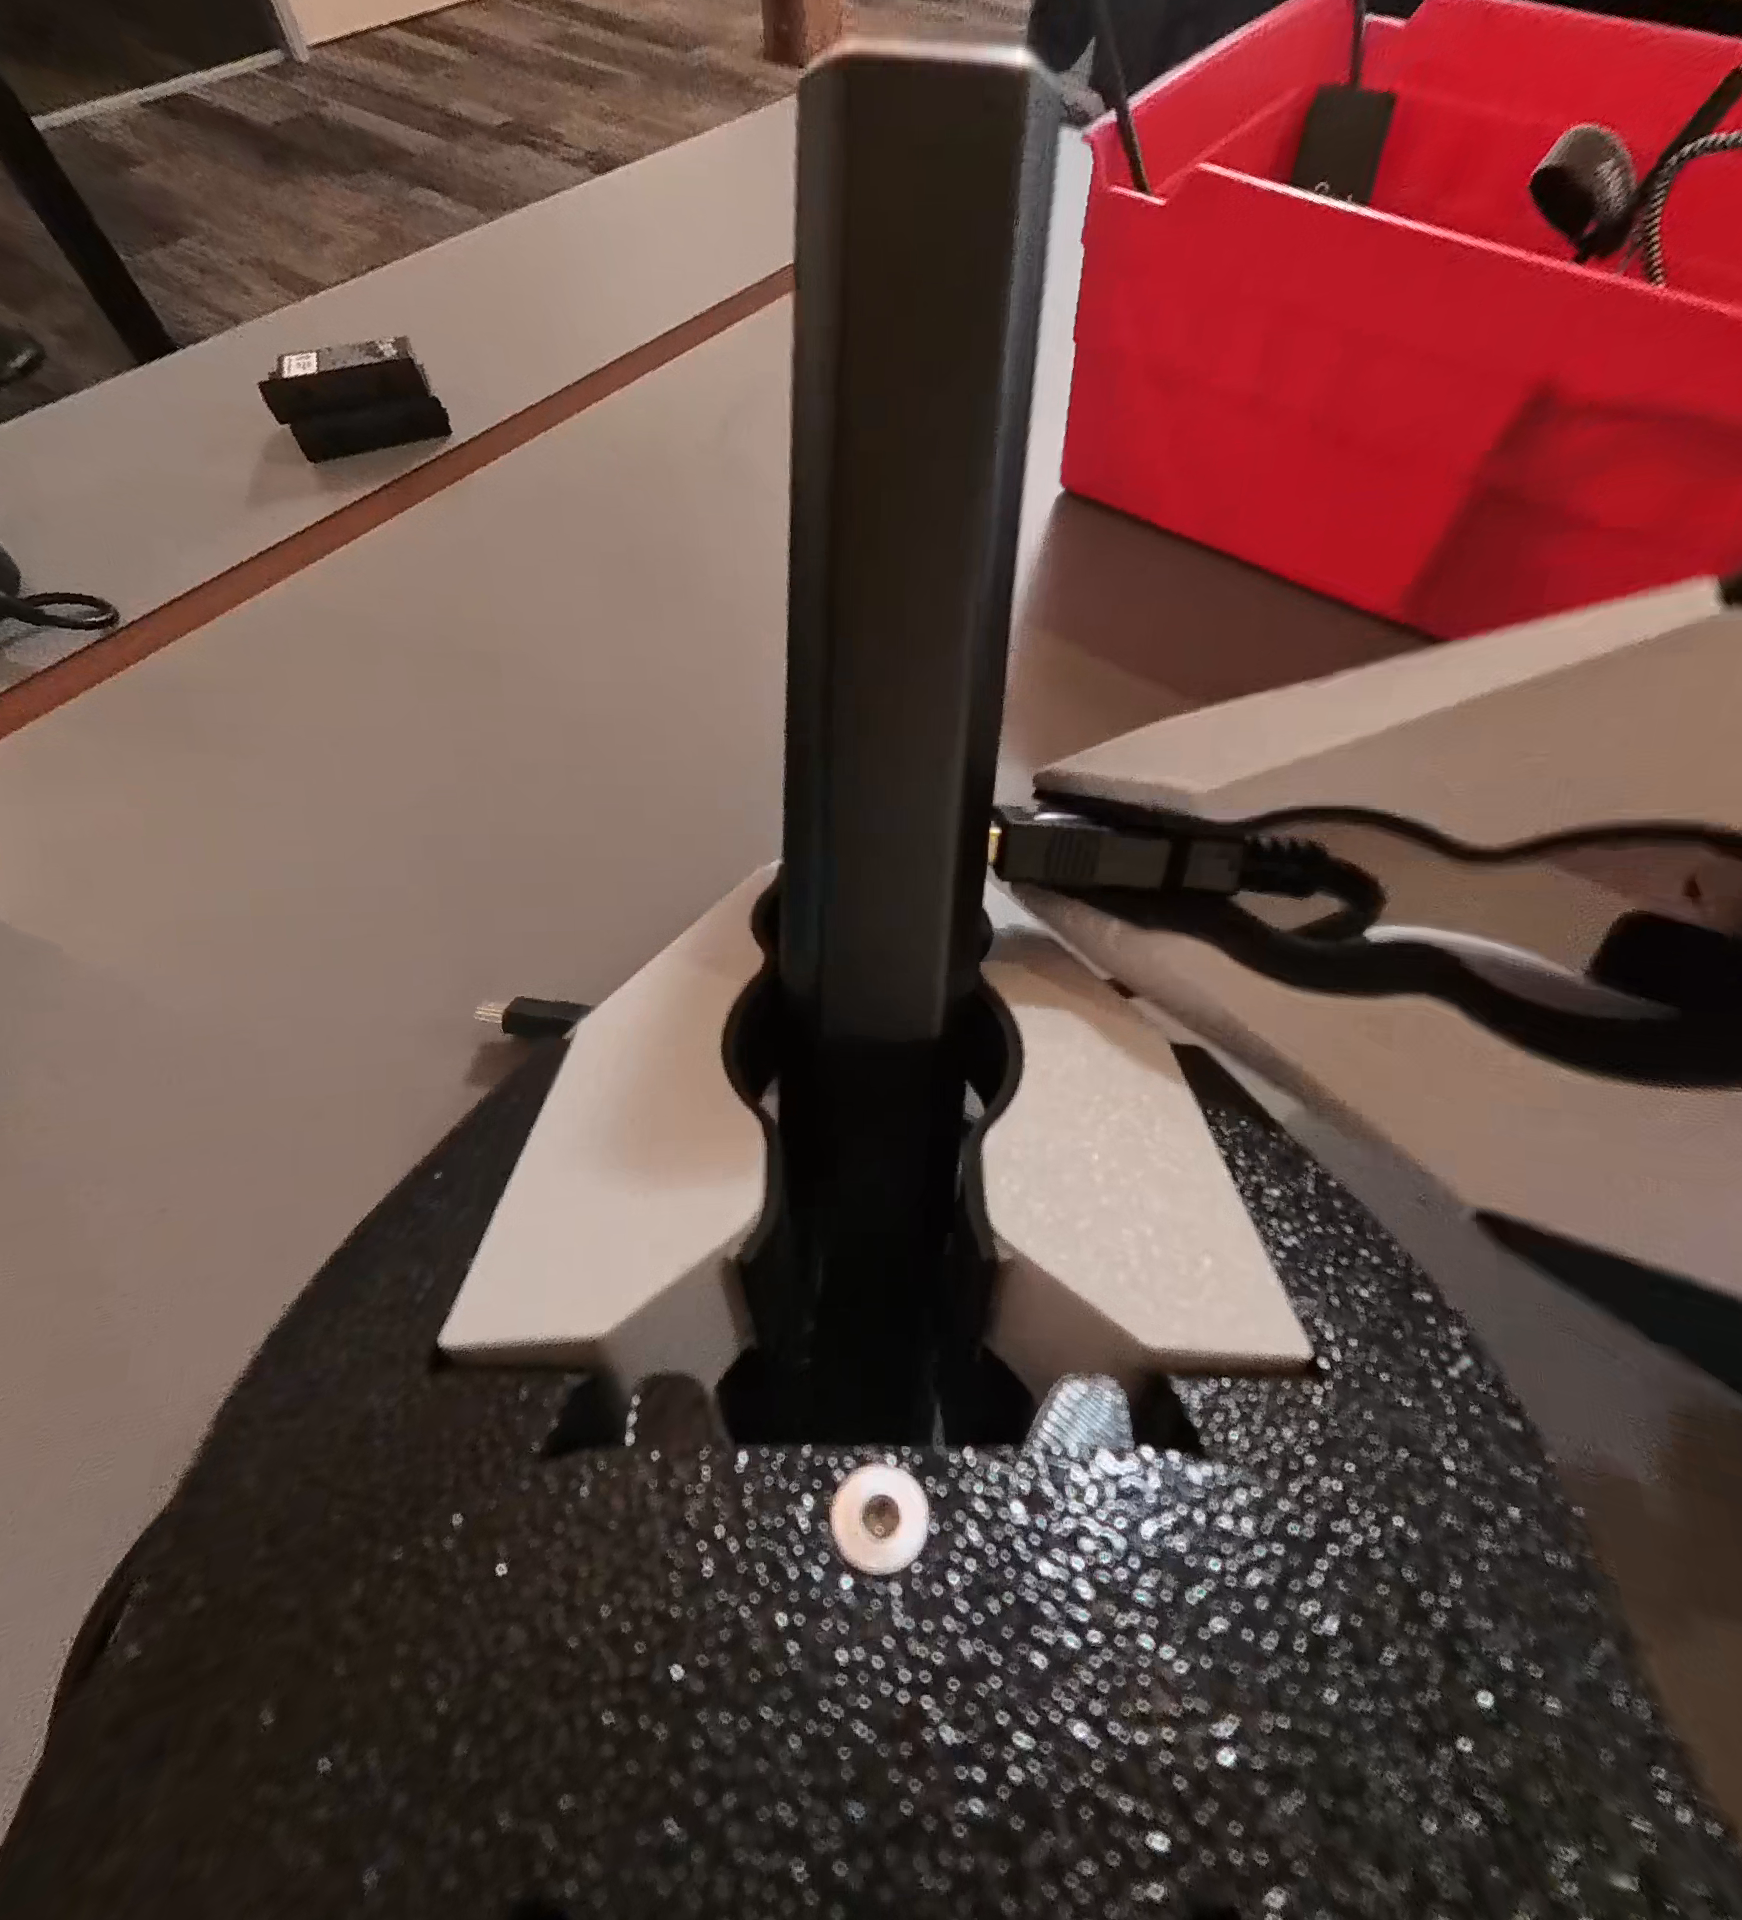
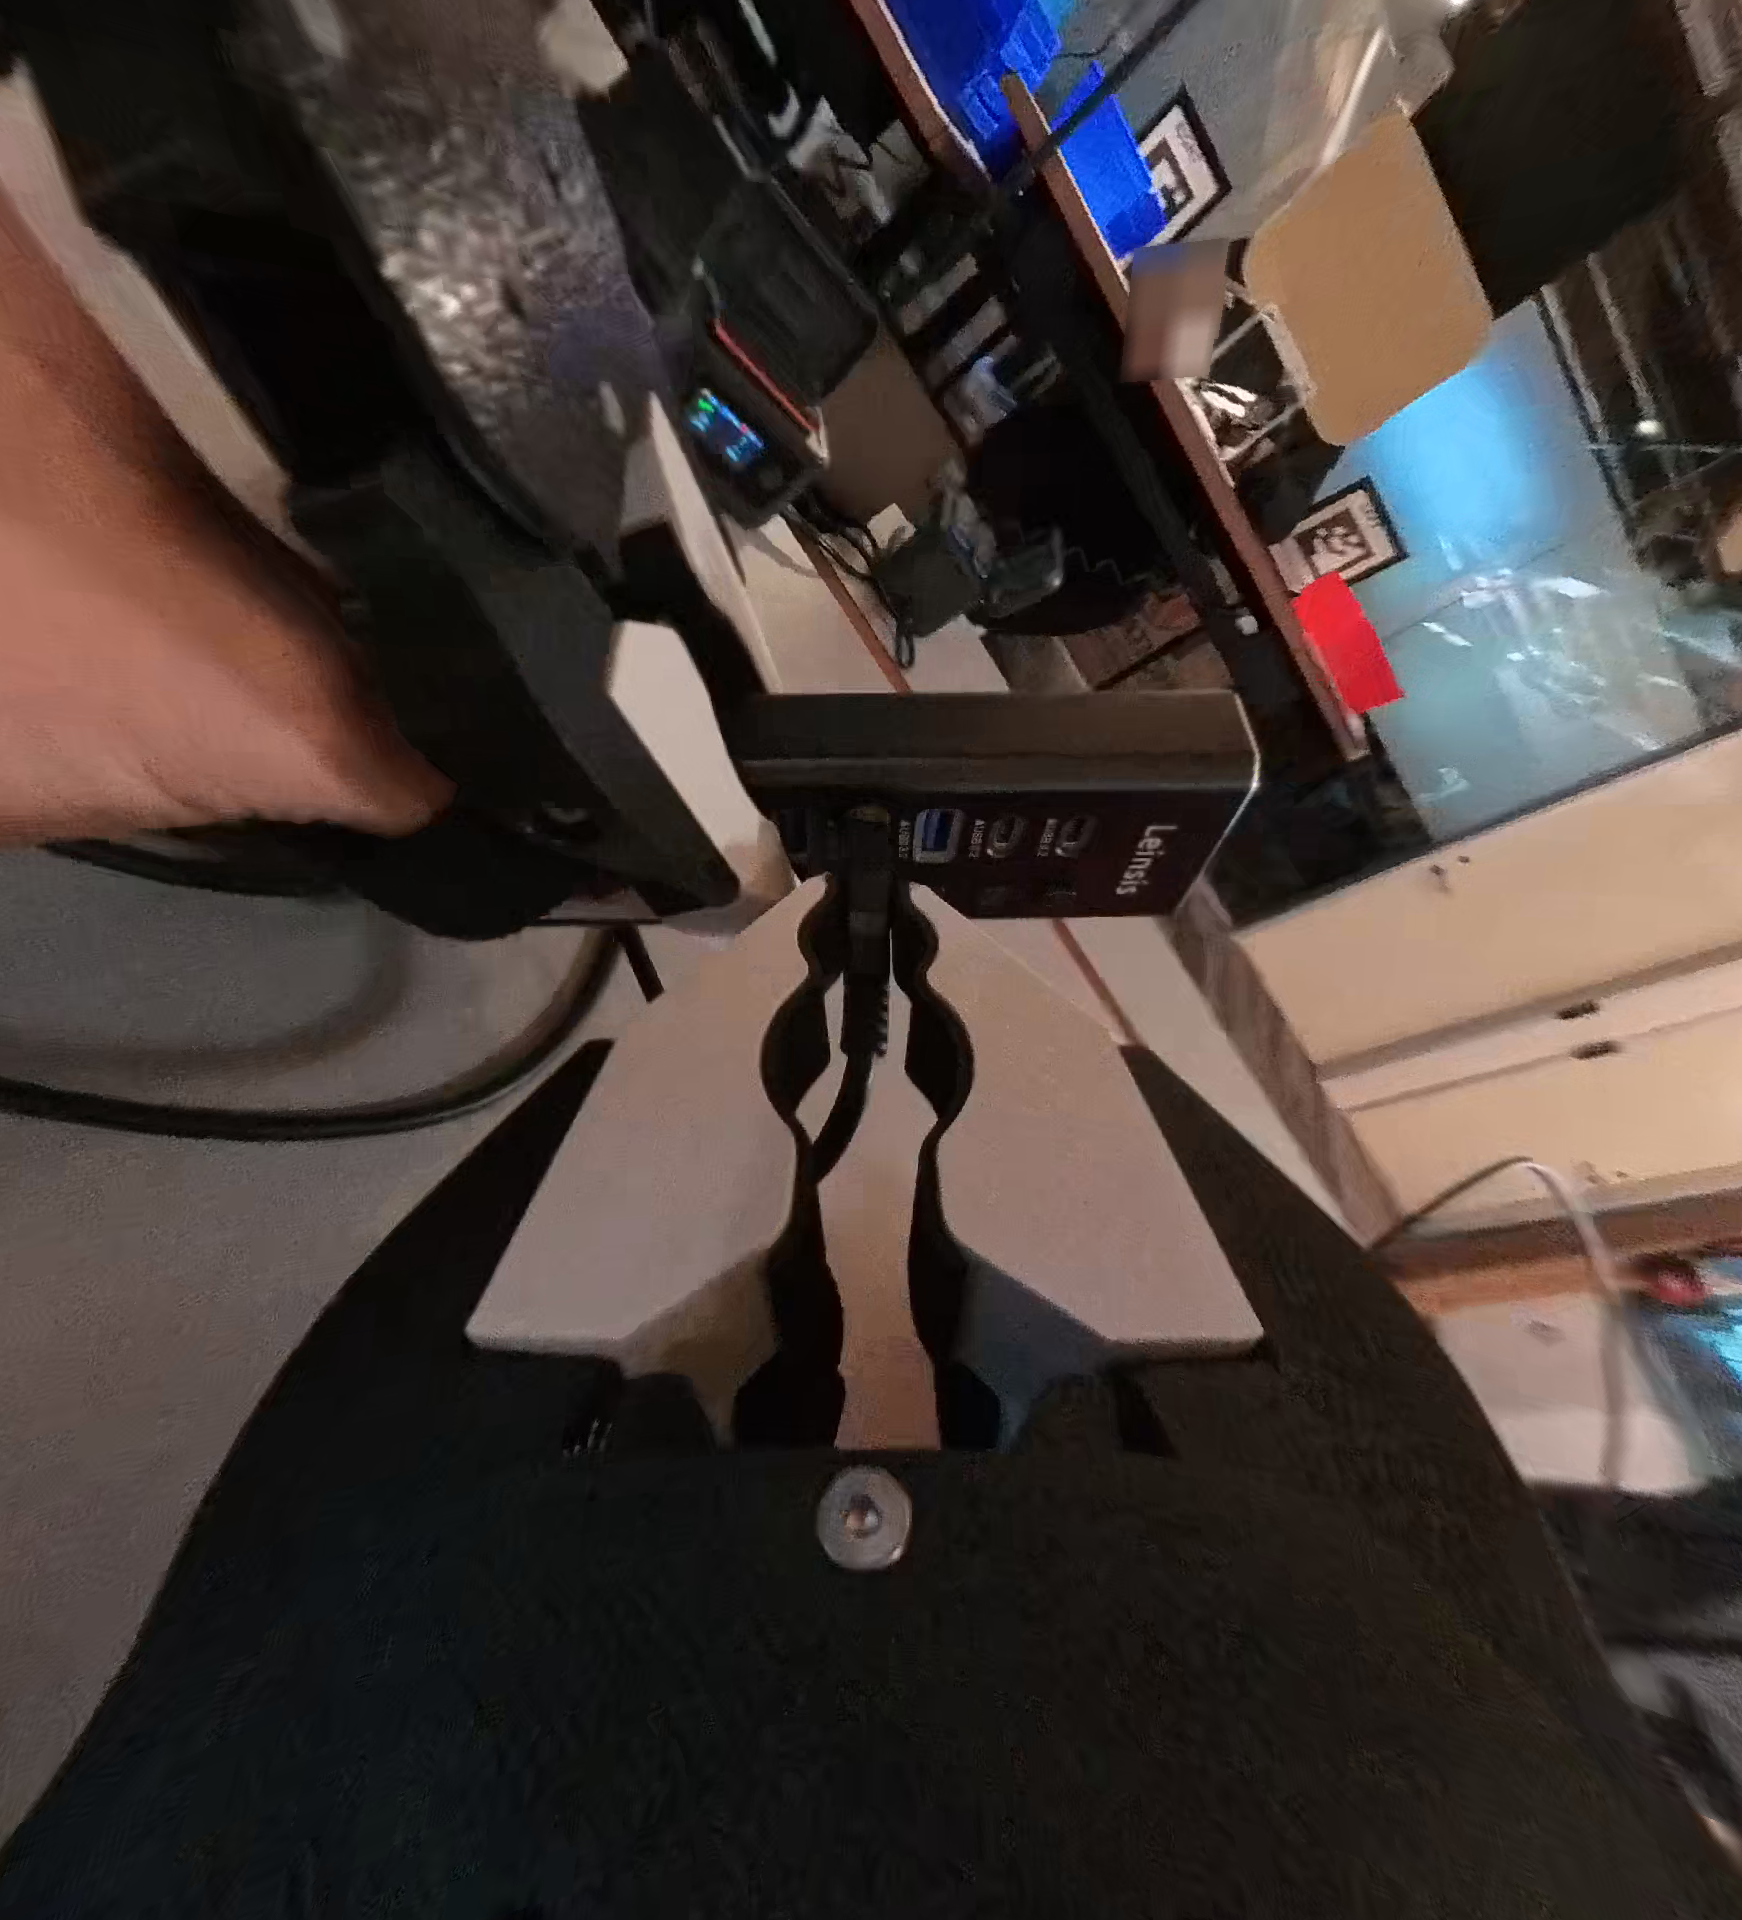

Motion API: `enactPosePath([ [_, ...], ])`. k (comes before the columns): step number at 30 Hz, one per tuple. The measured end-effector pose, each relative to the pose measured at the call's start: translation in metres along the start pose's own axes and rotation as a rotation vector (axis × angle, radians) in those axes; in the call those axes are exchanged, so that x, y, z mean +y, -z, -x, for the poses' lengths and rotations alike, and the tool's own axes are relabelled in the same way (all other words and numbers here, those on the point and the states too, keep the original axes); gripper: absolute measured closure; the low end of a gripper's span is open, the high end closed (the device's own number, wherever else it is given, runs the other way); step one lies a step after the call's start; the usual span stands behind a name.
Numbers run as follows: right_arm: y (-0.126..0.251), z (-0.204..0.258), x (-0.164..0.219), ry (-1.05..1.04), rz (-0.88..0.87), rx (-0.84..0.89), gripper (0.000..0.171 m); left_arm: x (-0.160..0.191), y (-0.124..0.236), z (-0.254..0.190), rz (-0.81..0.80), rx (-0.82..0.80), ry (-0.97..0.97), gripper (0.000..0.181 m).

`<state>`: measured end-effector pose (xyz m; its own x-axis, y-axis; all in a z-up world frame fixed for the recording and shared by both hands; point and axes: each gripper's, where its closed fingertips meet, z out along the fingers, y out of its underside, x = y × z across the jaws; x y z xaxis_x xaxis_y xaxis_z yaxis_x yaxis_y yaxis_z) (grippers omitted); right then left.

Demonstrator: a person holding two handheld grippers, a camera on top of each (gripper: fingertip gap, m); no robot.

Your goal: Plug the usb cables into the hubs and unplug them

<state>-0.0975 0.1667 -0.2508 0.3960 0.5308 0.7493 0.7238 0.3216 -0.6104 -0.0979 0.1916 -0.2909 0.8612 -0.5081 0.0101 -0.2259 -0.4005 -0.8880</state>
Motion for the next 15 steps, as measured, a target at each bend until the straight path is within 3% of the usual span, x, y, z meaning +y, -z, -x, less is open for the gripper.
enactPosePath([
  [4, 0.004, -0.001, 0.001, -0.281, -0.113, -0.211, 0.163, -0.001, 0.003, -0.004, 0.012, -0.002, -0.029, 0.155],
  [9, 0.004, 0.0, 0.003, 0.096, -0.013, 0.004, 0.164, 0.002, -0.002, -0.006, 0.005, 0.052, -0.009, 0.154],
  [13, 0.008, 0.006, -0.004, -0.271, -0.17, -0.271, 0.162, 0.006, 0.005, -0.007, 0.017, 0.065, -0.034, 0.155],
  [15, 0.009, 0.003, -0.002, -0.268, -0.172, -0.27, 0.163, 0.004, 0.004, -0.009, 0.017, 0.059, -0.037, 0.155],
])
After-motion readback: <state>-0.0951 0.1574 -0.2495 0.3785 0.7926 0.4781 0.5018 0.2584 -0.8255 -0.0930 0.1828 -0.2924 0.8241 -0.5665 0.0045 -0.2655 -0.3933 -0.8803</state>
